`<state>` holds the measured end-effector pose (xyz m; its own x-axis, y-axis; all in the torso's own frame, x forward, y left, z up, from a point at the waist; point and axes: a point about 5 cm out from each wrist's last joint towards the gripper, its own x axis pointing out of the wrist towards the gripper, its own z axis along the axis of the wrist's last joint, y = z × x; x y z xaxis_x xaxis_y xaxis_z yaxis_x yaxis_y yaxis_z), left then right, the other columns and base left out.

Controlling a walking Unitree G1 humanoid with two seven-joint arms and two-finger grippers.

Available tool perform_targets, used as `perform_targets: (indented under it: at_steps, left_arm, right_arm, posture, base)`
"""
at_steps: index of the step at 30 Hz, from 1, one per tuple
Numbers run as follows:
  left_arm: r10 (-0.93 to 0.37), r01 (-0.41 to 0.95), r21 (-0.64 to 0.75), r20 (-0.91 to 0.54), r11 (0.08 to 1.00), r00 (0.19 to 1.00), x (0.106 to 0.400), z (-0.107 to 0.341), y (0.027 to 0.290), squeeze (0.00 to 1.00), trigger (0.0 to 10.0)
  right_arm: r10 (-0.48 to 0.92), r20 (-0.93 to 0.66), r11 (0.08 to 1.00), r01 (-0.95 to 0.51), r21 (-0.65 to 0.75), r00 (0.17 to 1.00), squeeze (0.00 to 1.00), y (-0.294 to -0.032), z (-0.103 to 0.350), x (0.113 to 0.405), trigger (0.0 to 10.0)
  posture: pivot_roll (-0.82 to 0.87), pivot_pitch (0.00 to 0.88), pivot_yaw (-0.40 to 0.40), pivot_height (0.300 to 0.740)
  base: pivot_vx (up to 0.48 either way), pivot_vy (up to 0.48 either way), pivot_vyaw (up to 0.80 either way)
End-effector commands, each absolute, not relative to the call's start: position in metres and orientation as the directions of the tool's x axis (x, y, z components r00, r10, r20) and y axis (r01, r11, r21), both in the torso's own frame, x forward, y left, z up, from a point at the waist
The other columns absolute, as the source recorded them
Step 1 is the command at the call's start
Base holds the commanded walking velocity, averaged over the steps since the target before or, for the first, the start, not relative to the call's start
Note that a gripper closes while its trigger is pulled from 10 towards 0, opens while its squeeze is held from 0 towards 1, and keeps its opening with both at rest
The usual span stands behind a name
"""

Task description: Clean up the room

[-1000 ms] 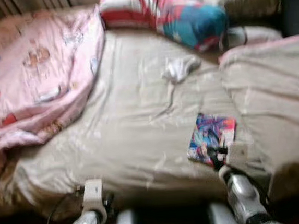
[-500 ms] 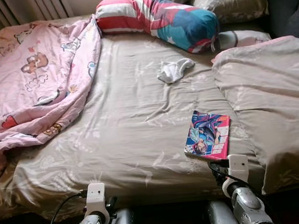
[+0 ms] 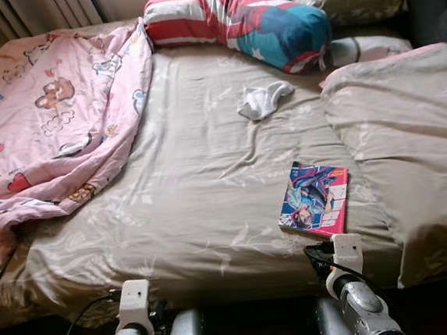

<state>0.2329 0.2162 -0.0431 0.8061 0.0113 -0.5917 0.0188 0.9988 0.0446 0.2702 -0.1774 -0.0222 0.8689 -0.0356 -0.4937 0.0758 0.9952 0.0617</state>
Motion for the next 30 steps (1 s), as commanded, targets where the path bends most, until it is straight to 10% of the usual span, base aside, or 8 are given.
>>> perform_targets:
  at_steps: [1, 30]
  left_arm:
    - [0.015, 0.035, 0.071, -0.602, 0.997, 0.798, 0.226, -0.045, 0.224, 0.00, 10.0]
    - [-0.016, 0.100, 0.103, -0.613, 0.990, 0.790, 0.211, -0.049, 0.234, 0.00, 10.0]
  right_arm:
    - [-0.039, -0.528, 0.994, 0.087, 0.065, 0.848, 0.00, -0.175, -0.029, 0.263, 10.0]
    - [-0.124, -0.407, 0.990, 0.141, 0.011, 0.905, 0.00, -0.196, -0.004, 0.285, 10.0]
  posture:
    - [0.03, 0.204, 0.142, 0.599]
    - [0.05, 0.237, 0.171, 0.599]
  base:
    - [0.000, 0.000, 0.00]
    - [0.000, 0.000, 0.00]
